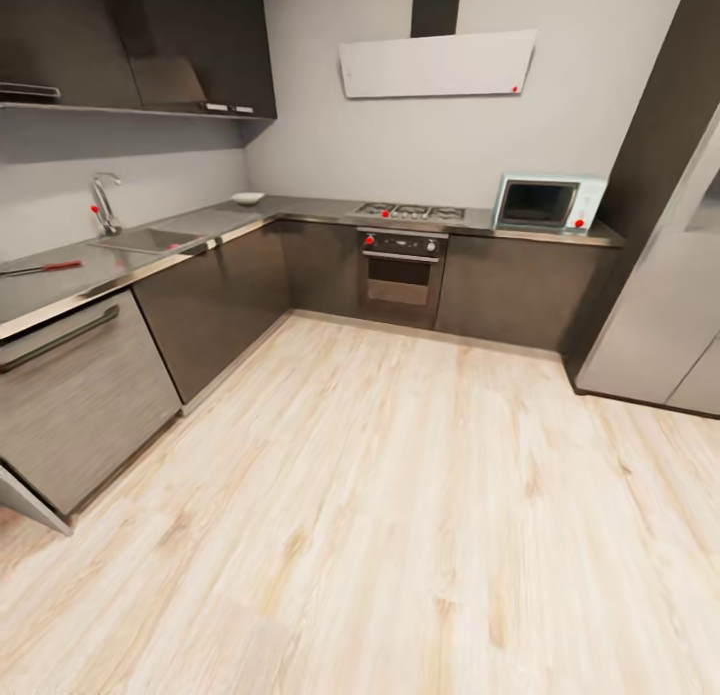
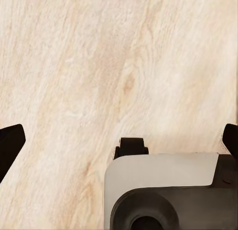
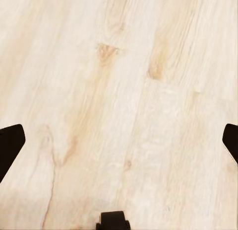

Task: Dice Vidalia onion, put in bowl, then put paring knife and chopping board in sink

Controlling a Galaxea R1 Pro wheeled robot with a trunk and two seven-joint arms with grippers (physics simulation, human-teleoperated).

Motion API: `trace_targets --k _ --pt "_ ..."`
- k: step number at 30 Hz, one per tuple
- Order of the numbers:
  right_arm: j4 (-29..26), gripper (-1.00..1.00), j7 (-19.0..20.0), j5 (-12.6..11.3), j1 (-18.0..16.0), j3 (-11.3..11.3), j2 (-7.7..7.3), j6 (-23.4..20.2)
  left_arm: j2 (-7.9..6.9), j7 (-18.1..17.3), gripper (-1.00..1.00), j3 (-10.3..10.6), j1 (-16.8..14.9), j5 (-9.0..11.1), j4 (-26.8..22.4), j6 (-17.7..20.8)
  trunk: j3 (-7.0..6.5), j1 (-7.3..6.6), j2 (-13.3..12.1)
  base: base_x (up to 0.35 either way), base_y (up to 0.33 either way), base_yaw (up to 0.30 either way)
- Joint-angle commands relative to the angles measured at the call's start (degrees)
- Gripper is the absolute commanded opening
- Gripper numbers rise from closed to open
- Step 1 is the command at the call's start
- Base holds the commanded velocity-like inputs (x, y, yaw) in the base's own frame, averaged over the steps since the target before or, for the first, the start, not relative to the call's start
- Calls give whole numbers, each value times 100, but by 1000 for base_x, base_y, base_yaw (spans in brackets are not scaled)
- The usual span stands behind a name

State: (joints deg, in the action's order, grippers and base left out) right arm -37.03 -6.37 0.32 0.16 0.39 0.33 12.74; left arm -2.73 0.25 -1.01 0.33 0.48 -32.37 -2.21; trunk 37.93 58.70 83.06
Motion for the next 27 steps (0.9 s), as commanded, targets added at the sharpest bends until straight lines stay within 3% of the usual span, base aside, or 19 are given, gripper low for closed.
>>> trace_targets --k 1,27 --pt "-2 100 -22 3 2 5 1 9 1 2 100 -4 2 5 -7 -7 10 2 2 203 -200 209" --pt "9 100 -22 2 2 5 2 9 1 2 100 -5 2 5 -12 -7 194 2 2 204 -202 209"
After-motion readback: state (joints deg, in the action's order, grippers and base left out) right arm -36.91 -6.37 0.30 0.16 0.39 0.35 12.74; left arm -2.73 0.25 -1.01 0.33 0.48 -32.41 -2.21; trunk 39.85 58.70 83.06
